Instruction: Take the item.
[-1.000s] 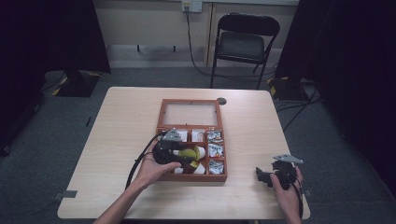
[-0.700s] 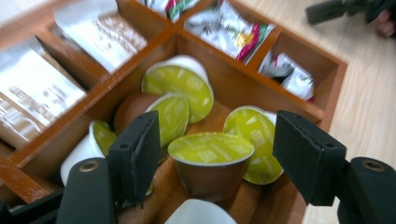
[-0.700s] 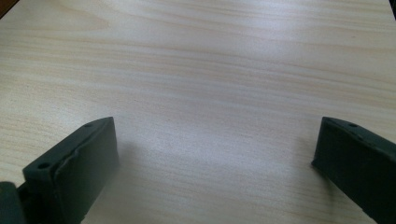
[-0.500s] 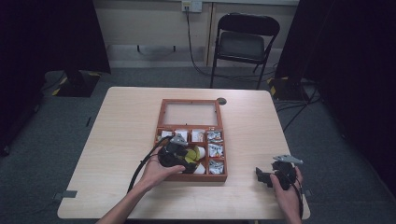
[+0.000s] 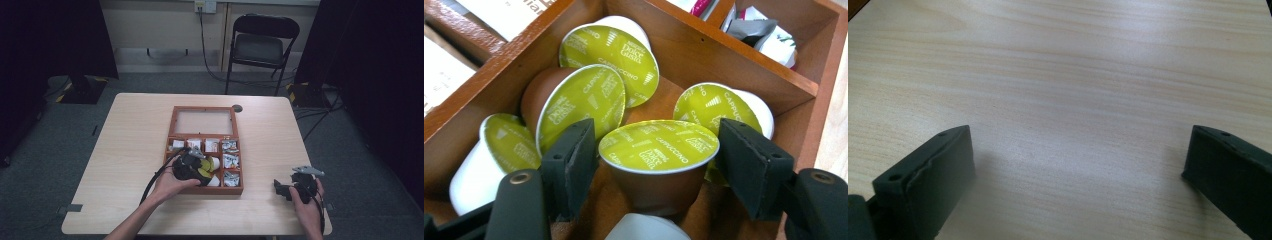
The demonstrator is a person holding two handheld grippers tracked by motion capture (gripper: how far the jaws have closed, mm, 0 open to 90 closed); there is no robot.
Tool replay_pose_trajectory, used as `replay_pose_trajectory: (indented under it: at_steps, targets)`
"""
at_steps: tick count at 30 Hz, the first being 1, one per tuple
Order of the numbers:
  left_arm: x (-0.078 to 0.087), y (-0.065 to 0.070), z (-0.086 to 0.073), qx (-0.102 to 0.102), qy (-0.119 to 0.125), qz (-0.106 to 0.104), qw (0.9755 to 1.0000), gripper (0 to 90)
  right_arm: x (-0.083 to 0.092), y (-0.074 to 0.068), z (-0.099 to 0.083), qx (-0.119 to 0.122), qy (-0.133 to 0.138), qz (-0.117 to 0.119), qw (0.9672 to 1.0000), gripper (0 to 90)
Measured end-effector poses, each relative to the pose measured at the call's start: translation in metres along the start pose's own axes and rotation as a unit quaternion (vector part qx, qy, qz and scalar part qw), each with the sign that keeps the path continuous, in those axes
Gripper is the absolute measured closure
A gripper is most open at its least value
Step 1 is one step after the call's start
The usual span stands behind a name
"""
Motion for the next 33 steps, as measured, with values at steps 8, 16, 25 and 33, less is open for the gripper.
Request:
replay_pose_trajectory:
  at_steps: [8,16,25,33]
  targets:
    - [-0.0023,0.0003,-0.0003,-0.001,-0.01,0.001,1.0,33.7,0.0,0.0,0.0,0.0,0.0,0.0,1.0,0.0]
    - [-0.0028,0.0007,-0.0007,-0.009,-0.014,0.013,0.9998,37.7,0.0,0.0,0.0,0.0,0.0,0.0,1.0,0.0]
    - [-0.0016,0.0016,-0.0008,-0.008,-0.006,0.004,0.9999,38.0,0.0,0.0,0.0,0.0,0.0,0.0,1.0,0.0]
    - [0.0015,0.0004,-0.0006,-0.007,0.005,0.002,1.0,38.0,0.0,0.0,0.0,0.0,0.0,0.0,1.0,0.0]
Point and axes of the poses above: each handheld gripper's, and its own axes: x roughly backward along the jaws, z roughly out of its top, y roughly to its right, the point moved 8 cm from there along -x, roughly forward along the jaws, and after that the axes turned 10 degrees about -y, right-handed, at the moved point
